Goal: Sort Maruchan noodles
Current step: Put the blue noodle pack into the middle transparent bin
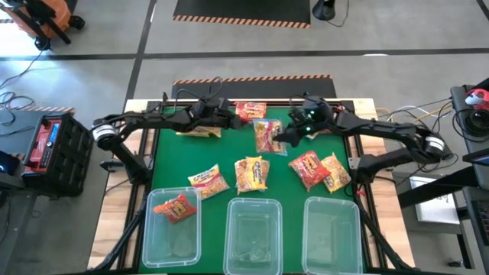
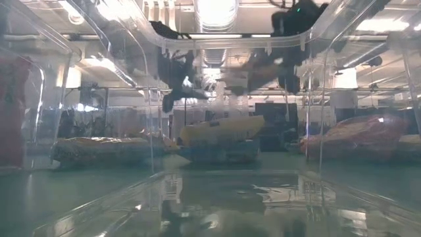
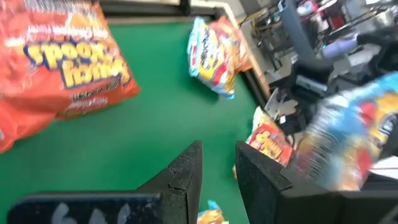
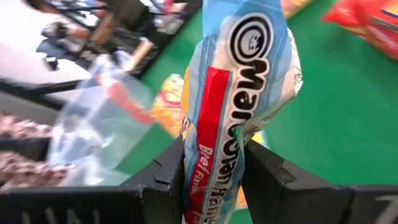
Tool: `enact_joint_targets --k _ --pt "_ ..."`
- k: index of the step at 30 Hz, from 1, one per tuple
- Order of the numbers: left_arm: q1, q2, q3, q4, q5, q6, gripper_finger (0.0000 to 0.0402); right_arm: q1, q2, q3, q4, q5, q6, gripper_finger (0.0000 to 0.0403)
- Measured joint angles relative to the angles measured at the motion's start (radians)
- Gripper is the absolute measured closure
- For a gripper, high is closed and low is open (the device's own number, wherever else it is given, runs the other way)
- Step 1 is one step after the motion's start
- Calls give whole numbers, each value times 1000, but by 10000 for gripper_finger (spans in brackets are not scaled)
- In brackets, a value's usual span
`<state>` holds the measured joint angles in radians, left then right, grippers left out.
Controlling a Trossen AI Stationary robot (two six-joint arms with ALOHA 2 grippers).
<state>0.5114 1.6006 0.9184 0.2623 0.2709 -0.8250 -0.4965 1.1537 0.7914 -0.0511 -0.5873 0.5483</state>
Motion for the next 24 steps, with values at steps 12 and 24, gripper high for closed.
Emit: enact_joint_targets --k 12,24 --pt "0 -99 1 1 -46 -5 325 220 -89 116 -81 2 65 293" --pt "-25 -228 1 -46 80 13 325 524 69 445 -565 329 54 292"
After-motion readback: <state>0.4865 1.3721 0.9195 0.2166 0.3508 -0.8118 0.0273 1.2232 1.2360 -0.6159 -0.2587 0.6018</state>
